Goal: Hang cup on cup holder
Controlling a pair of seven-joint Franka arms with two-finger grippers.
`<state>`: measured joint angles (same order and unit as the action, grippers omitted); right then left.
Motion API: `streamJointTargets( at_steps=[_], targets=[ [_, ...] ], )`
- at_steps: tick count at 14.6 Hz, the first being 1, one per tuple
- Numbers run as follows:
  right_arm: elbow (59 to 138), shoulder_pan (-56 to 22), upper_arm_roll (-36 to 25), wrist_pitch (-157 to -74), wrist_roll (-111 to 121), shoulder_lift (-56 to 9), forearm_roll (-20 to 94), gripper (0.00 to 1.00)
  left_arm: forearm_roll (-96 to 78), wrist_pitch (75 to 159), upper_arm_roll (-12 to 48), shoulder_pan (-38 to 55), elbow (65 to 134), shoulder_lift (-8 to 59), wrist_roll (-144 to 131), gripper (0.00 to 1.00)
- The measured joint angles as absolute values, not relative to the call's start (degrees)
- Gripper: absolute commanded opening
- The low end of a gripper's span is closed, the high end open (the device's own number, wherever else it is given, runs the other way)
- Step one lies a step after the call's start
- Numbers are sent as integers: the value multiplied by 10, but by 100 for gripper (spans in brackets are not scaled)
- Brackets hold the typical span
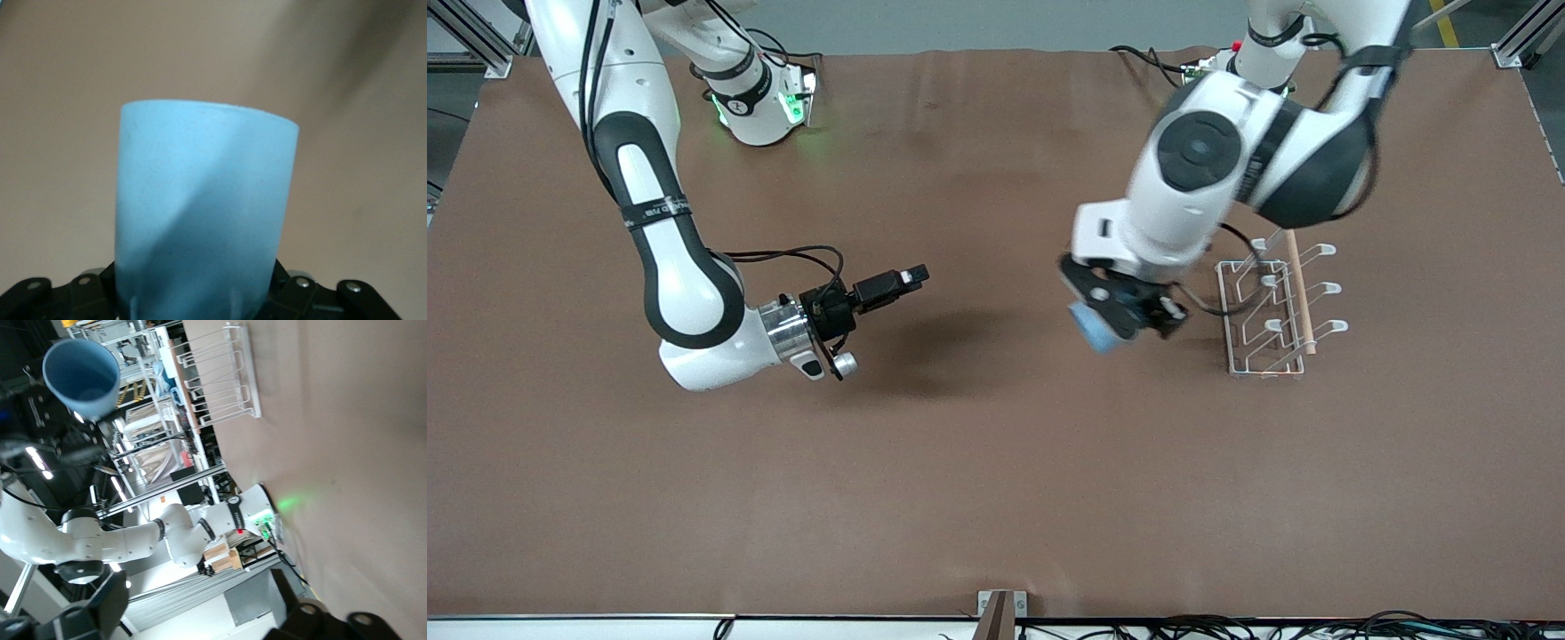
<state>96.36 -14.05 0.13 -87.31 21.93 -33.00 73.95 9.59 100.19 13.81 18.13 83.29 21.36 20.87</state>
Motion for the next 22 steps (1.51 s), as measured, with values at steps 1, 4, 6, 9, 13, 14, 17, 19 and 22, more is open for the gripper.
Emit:
streamJointTargets(
  at_steps=[1,4,6,9,13,14,17,19,22],
  targets=[
    [963,-140,-10,-878,219,-329,708,100,120,982,138,167,834,214,231,26],
    [963,-139,-52,-915,220,-316,593,100,198,921,138,142,843,216,275,27],
    [971,-136,-72,-951,220,-289,508,100,263,872,138,137,849,223,292,27],
    [985,-134,-106,-992,220,-242,376,100,371,804,140,141,871,242,303,27],
    [988,-131,-135,-1028,220,-202,244,100,476,790,141,146,921,267,317,28],
    [986,-131,-144,-1031,220,-195,217,100,490,785,141,147,928,273,326,28],
    [957,-131,-169,-1023,220,-177,149,100,520,769,141,153,934,280,373,28],
    [931,-131,-185,-999,220,-164,132,100,524,765,141,153,935,283,395,30],
    [886,-131,-192,-960,220,-148,90,100,540,765,141,155,937,299,399,30]
  ],
)
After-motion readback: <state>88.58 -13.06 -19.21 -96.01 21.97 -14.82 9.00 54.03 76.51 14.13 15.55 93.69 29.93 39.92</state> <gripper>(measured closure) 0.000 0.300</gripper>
